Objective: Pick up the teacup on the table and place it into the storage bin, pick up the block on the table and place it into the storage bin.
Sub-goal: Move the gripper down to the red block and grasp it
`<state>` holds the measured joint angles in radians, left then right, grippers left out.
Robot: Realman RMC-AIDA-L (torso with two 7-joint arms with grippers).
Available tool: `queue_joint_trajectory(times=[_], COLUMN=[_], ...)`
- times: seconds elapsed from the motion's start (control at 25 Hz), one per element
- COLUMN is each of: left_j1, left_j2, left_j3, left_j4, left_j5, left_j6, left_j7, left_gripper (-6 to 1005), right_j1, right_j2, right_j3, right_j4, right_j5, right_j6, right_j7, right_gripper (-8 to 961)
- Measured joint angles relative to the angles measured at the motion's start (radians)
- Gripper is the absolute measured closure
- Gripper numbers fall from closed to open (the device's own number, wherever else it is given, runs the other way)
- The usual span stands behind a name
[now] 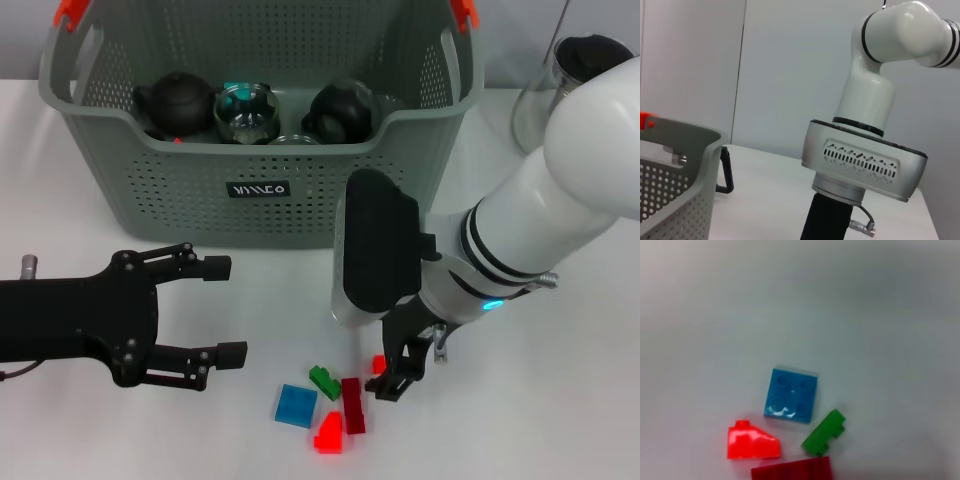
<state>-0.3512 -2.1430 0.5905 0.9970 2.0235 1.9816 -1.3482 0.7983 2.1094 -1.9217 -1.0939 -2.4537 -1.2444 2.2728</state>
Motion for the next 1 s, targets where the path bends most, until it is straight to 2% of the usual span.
queue_joint_trajectory(times=[0.4,1.0], left_j1=[0.001,0.004], left_j2=[0.0,0.0], left_j3=[0.0,0.0], left_j4=[0.0,0.0], left_j5=[0.002,0.001], left_j6=[-0.001,-0.001], left_j7=[0.0,0.004], left_gripper=[65,64], right_j1=[-0.002,-0.003], right_j2=[-0.004,0.001], right_j3=[0.019,-0.004], right_j4=[-0.039,0.001], right_j5=[-0.008,-0.005], right_j6=[0.013,0.079], right_j7=[0.009,0.007], right_gripper=[25,28])
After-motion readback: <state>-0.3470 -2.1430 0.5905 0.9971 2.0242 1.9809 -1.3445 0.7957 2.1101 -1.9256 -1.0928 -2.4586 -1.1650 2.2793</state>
